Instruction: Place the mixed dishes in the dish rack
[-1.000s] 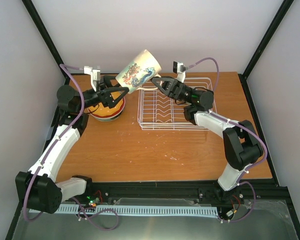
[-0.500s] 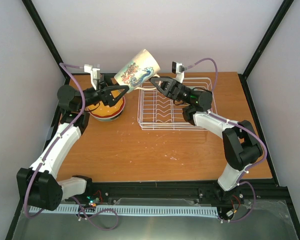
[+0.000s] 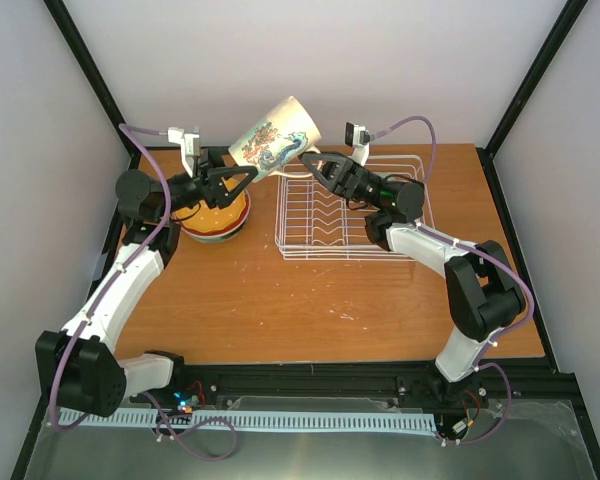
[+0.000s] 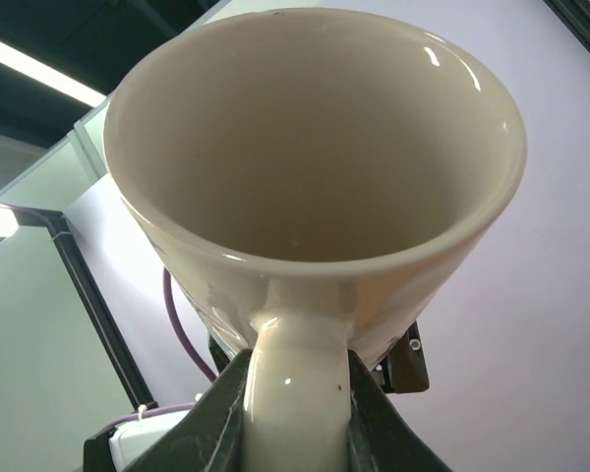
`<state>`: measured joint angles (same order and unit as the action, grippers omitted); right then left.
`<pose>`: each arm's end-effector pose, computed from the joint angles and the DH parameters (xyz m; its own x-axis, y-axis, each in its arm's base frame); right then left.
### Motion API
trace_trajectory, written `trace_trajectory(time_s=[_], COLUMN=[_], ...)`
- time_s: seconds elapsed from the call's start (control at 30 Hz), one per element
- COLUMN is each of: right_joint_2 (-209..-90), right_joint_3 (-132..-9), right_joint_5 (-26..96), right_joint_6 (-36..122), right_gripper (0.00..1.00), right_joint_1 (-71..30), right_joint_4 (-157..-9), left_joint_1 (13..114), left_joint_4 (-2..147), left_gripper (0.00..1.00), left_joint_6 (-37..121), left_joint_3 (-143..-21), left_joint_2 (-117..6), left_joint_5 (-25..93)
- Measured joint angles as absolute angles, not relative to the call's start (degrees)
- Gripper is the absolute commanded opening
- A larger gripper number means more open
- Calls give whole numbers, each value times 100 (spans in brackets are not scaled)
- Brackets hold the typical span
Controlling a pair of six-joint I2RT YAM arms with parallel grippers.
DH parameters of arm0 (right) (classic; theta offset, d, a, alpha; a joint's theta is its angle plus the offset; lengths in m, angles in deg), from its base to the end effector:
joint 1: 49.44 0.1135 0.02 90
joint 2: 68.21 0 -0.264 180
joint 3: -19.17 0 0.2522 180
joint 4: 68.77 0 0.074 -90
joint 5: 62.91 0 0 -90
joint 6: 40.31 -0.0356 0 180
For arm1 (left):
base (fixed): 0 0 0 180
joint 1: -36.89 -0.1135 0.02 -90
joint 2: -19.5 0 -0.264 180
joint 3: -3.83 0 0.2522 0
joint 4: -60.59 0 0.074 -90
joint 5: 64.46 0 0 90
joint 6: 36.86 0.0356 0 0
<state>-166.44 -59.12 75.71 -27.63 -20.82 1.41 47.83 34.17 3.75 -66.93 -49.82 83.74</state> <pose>0.3008 0.1946 0.3637 -0.5718 0.4227 -0.7031 -0.8203 -0.2823 0.4974 0.2504 -0.0792 0.4102 -0.3373 -0.3422 -0.8770 0.8936 0.1766 -0.4126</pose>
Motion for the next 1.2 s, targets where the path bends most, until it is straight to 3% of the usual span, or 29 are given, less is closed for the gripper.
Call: trace_trajectory(time_s=[0.03,0.07,0.4,0.83,1.2], right_joint_2=[-16644,-16644,-16675,-16717,-16717], right_joint_3=[-5912,-5912,-5912,-5755,-5416], right_joint_5=[7571,7566,7509,7501,7547], right_joint_6=[-2763,-2761,-2761,-2835,-2562], right_gripper=[3,3,11,39,43], right_joint_1=[-2082,-2082,-2082,-2126,-2316], right_joint_4=[141,141,152,213,202], left_joint_1=[4783,4781,4781,4790,4816], left_joint_4=[3400,3376,3610,5524,7587], left_gripper=[3,1,1,1,1], left_joint_6=[367,351,445,1346,2329], left_joint_3=[-6693,-6693,-6819,-7497,-8699], left_joint_2=[-4991,-5001,-5019,-4999,-5318], left_joint_5=[8374,8376,8378,8352,8118])
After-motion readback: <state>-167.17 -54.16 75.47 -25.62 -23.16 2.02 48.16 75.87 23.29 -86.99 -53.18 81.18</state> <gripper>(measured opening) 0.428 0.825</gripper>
